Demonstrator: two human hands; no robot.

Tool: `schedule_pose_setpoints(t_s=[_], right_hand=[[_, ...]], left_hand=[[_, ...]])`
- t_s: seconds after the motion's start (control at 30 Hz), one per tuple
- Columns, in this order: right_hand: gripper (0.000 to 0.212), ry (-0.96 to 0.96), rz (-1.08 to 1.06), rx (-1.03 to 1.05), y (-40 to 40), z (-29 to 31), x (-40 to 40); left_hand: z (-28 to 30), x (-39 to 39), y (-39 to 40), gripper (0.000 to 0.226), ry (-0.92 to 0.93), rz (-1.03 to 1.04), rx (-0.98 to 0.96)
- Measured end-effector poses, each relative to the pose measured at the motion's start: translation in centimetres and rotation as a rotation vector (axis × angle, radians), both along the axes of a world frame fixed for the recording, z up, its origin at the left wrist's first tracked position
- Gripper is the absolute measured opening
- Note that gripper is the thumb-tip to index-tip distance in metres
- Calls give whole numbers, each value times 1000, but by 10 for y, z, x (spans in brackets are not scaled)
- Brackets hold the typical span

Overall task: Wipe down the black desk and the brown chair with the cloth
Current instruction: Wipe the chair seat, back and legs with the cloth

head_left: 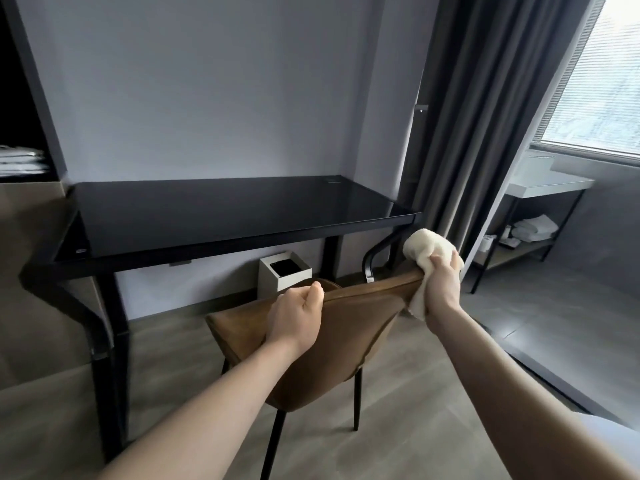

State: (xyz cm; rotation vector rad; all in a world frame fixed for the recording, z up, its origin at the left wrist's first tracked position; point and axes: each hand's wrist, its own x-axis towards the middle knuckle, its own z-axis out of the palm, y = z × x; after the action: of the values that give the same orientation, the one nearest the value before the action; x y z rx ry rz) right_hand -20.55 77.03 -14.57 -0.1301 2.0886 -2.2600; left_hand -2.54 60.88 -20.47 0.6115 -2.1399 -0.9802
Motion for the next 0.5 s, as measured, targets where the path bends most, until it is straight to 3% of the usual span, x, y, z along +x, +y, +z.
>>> schedule_pose_setpoints(t_s=[0.3, 0.5], right_hand=[[85, 91, -70, -90, -45, -29, 145], [87, 135, -70, -108, -40, -36, 141]], left_hand=[[22, 18, 4, 58, -99, -66, 140], [19, 28, 1, 66, -78, -95, 158]])
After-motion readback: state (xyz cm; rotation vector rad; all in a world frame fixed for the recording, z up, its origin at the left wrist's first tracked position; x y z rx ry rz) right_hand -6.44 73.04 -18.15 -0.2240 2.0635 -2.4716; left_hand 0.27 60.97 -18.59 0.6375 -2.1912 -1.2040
